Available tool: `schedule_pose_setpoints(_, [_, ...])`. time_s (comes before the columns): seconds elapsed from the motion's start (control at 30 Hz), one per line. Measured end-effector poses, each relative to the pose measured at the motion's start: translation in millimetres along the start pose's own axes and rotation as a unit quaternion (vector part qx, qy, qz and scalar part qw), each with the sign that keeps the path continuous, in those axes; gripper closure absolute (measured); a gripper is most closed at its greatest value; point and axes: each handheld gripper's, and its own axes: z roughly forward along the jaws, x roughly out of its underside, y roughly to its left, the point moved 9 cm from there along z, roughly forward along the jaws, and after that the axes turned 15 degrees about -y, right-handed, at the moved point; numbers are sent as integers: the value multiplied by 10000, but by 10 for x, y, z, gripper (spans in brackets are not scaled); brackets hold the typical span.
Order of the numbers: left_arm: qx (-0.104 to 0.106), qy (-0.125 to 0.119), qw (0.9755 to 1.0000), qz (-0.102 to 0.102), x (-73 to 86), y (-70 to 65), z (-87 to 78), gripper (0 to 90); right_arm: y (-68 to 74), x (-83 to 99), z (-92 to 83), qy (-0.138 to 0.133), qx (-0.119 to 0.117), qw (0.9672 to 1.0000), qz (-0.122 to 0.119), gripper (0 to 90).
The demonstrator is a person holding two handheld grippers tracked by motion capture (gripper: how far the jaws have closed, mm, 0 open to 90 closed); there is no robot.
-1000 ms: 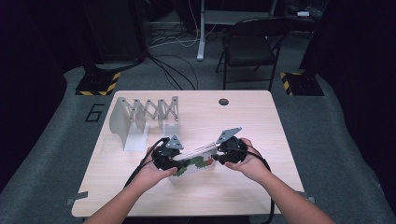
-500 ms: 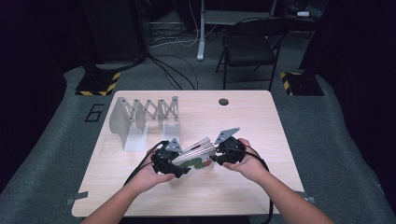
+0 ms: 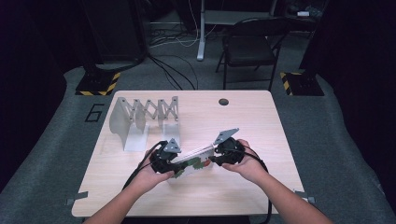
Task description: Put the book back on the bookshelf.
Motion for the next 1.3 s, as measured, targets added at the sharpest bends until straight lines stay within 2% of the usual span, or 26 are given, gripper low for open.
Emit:
schedule_pose_setpoints(0.6, [41,-21,10000,10,-2,-13,2,724,2,-5,7,-32,-10,10000,25,596])
schedule_pose_setpoints(0.83, [141,-22,9999,68,2,-79,-1,756,-2,4,28,26,42,10000,63,601])
schedule_pose_setpoints(0.93, [115,-16,9999,94,2,-86,-2,758,3,16,53,40,82,9999,60,594])
schedule_pose_setpoints(1.1, [179,26,9998,-11,5,-91,-19,759,9,35,56,18,60,9999,154,591])
schedule_pose_setpoints(1.17, [174,-2,9998,-53,-5,-89,-35,759,37,48,47,47,71,9996,284,590])
schedule_pose_setpoints(1.23, [170,14,9998,-40,-5,-83,-42,759,50,54,44,73,90,9995,297,590])
schedule_pose_setpoints(1.3, [234,30,9997,-117,-2,-96,-57,759,57,55,45,59,68,9995,287,590])
